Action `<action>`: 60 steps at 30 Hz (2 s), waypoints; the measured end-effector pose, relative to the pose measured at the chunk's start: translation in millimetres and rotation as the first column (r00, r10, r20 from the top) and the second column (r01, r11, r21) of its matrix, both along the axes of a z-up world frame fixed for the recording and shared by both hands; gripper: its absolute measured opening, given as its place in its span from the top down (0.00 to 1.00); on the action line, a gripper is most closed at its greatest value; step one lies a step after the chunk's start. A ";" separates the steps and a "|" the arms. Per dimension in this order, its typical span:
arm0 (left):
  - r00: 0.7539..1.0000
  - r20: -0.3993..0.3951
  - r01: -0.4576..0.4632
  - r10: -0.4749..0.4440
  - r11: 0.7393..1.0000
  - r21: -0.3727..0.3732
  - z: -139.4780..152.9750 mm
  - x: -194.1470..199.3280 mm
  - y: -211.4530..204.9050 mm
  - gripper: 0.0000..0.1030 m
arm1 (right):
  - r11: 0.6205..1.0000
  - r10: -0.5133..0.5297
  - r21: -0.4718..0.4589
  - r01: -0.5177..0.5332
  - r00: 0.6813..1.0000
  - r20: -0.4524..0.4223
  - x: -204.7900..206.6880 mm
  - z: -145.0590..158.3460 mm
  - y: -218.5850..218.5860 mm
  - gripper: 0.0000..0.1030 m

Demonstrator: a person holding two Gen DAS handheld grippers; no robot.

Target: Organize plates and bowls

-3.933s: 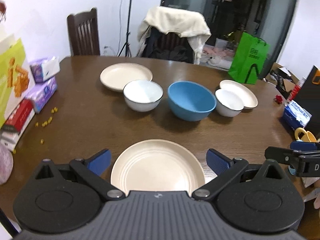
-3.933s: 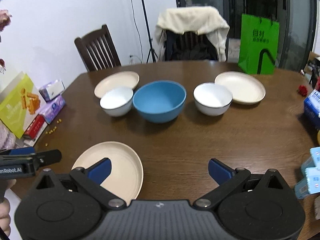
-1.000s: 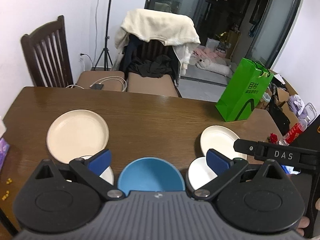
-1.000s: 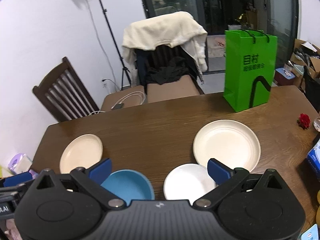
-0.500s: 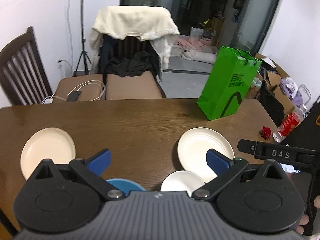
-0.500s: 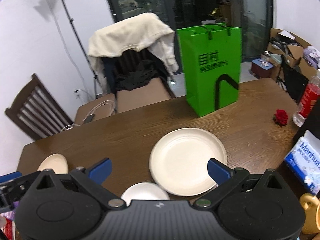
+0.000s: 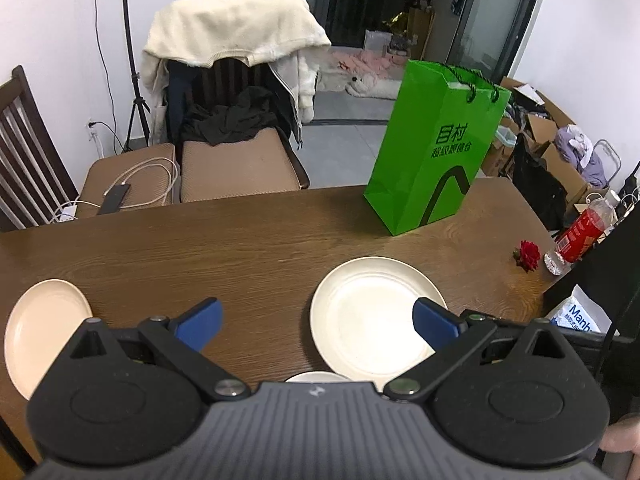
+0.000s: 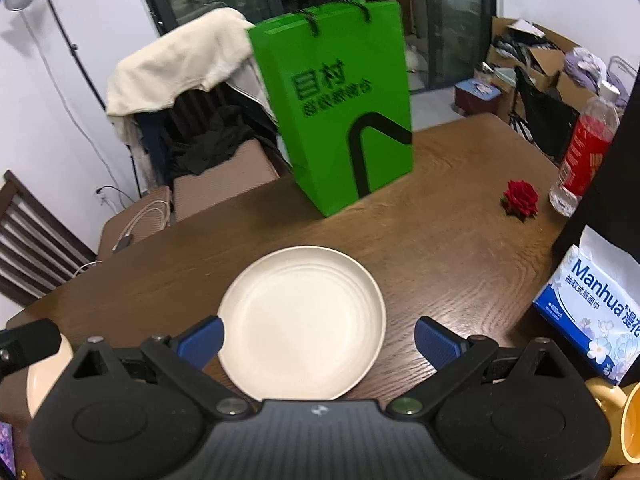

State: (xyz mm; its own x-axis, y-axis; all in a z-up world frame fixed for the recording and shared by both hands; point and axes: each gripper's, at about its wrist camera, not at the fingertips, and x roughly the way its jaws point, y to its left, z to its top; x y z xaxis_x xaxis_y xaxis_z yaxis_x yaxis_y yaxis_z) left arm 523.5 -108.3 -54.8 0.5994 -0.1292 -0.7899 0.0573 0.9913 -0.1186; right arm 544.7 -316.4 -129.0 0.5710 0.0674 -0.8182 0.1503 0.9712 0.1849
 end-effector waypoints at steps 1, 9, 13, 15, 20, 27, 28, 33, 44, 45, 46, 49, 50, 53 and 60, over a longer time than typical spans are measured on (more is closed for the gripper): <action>1.000 -0.006 -0.001 0.001 1.000 -0.001 -2.9 4.2 -3.4 0.00 | 1.000 -0.008 0.001 0.008 1.000 -0.007 2.2 -3.9 -3.7 0.02; 0.998 -0.046 -0.035 0.036 0.999 0.017 -27.4 34.9 -22.6 0.00 | 0.999 -0.052 -0.002 0.052 0.997 -0.061 19.1 -31.2 -28.9 0.02; 0.996 -0.070 -0.051 0.055 0.997 0.049 -41.9 51.1 -29.3 0.00 | 0.998 -0.070 -0.003 0.070 0.993 -0.090 26.5 -46.2 -39.8 0.02; 0.994 -0.082 -0.061 0.065 0.996 0.057 -49.6 58.0 -32.0 0.00 | 0.997 -0.076 0.003 0.077 0.991 -0.106 29.6 -53.5 -44.1 0.02; 0.989 -0.117 -0.077 0.087 0.993 0.088 -70.2 75.2 -38.3 0.00 | 0.996 -0.086 0.011 0.088 0.987 -0.137 37.2 -69.3 -51.1 0.05; 0.981 -0.160 -0.090 0.109 0.988 0.122 -97.5 94.8 -41.7 0.00 | 0.996 -0.078 0.020 0.082 0.984 -0.162 46.6 -85.0 -53.1 0.06; 0.979 -0.169 -0.090 0.110 0.988 0.123 -102.5 97.1 -41.8 0.00 | 0.997 -0.074 0.022 0.079 0.984 -0.164 48.2 -87.8 -52.9 0.06; 0.971 -0.211 -0.086 0.113 0.987 0.135 -125.8 106.1 -41.6 0.00 | 0.996 -0.073 0.027 0.079 0.982 -0.175 55.1 -101.2 -52.7 0.09; 0.962 -0.247 -0.075 0.115 0.983 0.166 -161.5 121.0 -40.7 0.01 | 0.997 -0.036 0.054 0.047 0.981 -0.190 68.1 -128.8 -47.9 0.21; 0.963 -0.247 -0.071 0.112 0.983 0.169 -163.0 121.9 -41.4 0.01 | 0.998 -0.033 0.054 0.044 0.981 -0.192 69.0 -131.2 -47.7 0.23; 0.962 -0.250 -0.068 0.109 0.983 0.168 -165.2 122.8 -42.1 0.01 | 0.997 -0.031 0.059 0.043 0.980 -0.195 69.8 -133.7 -48.2 0.26; 0.959 -0.261 -0.068 0.109 0.984 0.163 -171.4 126.4 -41.7 0.01 | 0.996 -0.029 0.073 0.044 0.979 -0.200 72.6 -140.5 -50.1 0.31; 0.958 -0.265 -0.070 0.112 0.984 0.164 -173.4 127.3 -41.4 0.01 | 0.996 -0.027 0.074 0.043 0.979 -0.202 73.2 -142.2 -50.3 0.31; 0.956 -0.272 -0.066 0.111 0.983 0.169 -179.5 130.0 -41.7 0.01 | 0.996 -0.019 0.079 0.035 0.979 -0.202 74.1 -146.1 -50.2 0.31; 0.948 -0.301 -0.062 0.104 0.987 0.147 -188.5 133.3 -39.5 0.07 | 0.996 -0.014 0.085 0.032 0.980 -0.201 77.3 -149.9 -53.9 0.37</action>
